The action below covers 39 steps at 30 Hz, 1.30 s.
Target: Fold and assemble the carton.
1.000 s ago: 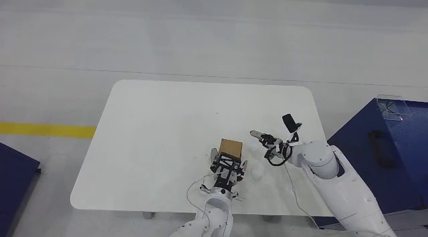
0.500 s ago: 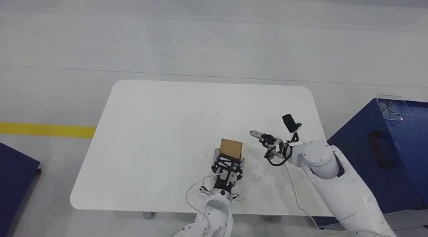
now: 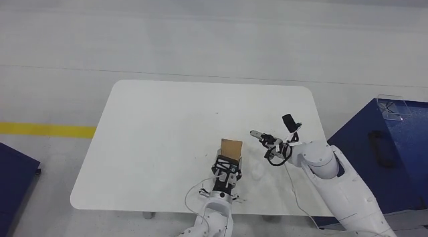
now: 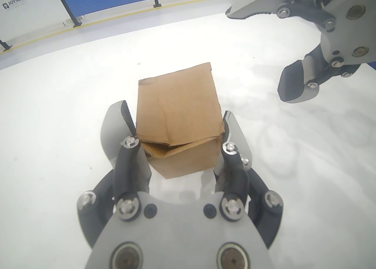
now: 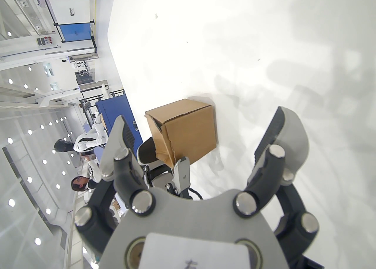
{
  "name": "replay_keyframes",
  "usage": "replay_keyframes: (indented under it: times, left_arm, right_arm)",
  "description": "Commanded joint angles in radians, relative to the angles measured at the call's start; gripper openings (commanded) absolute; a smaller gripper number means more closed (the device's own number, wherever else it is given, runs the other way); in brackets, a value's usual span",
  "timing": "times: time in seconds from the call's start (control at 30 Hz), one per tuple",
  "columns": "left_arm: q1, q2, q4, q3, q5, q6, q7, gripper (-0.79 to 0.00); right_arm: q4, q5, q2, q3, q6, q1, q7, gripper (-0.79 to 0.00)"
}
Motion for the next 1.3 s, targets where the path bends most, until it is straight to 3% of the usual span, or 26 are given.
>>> replay_keyframes:
  times: [0.0, 0.07, 0.2, 0.33, 0.43, 0.53, 0.6, 0.63, 0.67, 0.7, 0.8, 0.9, 1.03, 1.2, 1.23, 1.27]
  left_arm:
    - [0.013, 0.001, -0.030, -0.018, -0.009, -0.004, 0.011, -0.628]
    - [0.032, 0.005, -0.078, -0.046, -0.050, -0.039, 0.012, -0.785]
    - [0.091, 0.021, -0.207, -0.140, -0.213, -0.190, 0.003, -0.785]
    - [0.155, 0.042, -0.303, -0.276, -0.472, -0.409, -0.046, -0.785]
    - [0.180, 0.052, -0.310, -0.366, -0.673, -0.549, -0.102, -0.785]
    - [0.171, 0.058, -0.260, -0.413, -0.800, -0.614, -0.194, -0.785]
    - [0.150, 0.059, -0.218, -0.427, -0.866, -0.629, -0.255, -0.493]
    - [0.141, 0.058, -0.199, -0.430, -0.890, -0.636, -0.272, -0.277]
    - [0.134, 0.059, -0.178, -0.434, -0.906, -0.638, -0.282, -0.277]
    - [0.128, 0.058, -0.162, -0.437, -0.922, -0.639, -0.289, 0.000]
    - [0.123, 0.061, -0.142, -0.454, -0.963, -0.664, -0.302, 0.000]
    - [0.163, 0.069, -0.186, -0.473, -0.959, -0.687, -0.293, 0.000]
    - [0.283, 0.088, -0.359, -0.511, -0.844, -0.698, -0.214, 0.000]
    - [0.400, 0.105, -0.572, -0.539, -0.576, -0.596, -0.065, 0.000]
    - [0.400, 0.107, -0.589, -0.534, -0.525, -0.576, -0.064, -0.012]
    - [0.394, 0.109, -0.598, -0.523, -0.463, -0.561, -0.072, -0.111]
  right_arm:
    - [0.000, 0.000, 0.000, 0.000, 0.000, 0.000, 0.000, 0.000]
    - [0.000, 0.000, 0.000, 0.000, 0.000, 0.000, 0.000, 0.000]
    - [-0.001, 0.054, 0.007, 0.068, -0.035, -0.011, 0.006, 0.000]
    - [-0.021, 0.082, 0.018, 0.139, -0.039, -0.033, 0.019, 0.000]
    - [-0.041, 0.081, 0.023, 0.162, -0.032, -0.051, 0.030, 0.000]
    - [-0.058, 0.069, 0.024, 0.161, -0.018, -0.062, 0.033, 0.000]
    - [-0.063, 0.056, 0.023, 0.150, -0.007, -0.064, 0.033, 0.000]
    - [-0.064, 0.051, 0.022, 0.144, -0.003, -0.062, 0.032, 0.000]
    - [-0.064, 0.045, 0.021, 0.137, 0.002, -0.060, 0.031, 0.000]
    - [-0.063, 0.041, 0.020, 0.131, 0.007, -0.057, 0.031, 0.000]
    - [-0.062, 0.032, 0.018, 0.117, 0.008, -0.048, 0.038, 0.000]
    - [-0.066, 0.016, 0.018, 0.113, 0.009, -0.043, 0.043, 0.000]
    - [-0.079, -0.030, 0.022, 0.109, -0.001, -0.043, 0.059, 0.000]
    - [-0.096, -0.084, 0.023, 0.088, -0.018, -0.047, 0.080, 0.000]
    - [-0.101, -0.105, 0.023, 0.077, -0.020, -0.047, 0.081, 0.000]
    - [-0.107, -0.125, 0.023, 0.068, -0.021, -0.047, 0.075, 0.000]
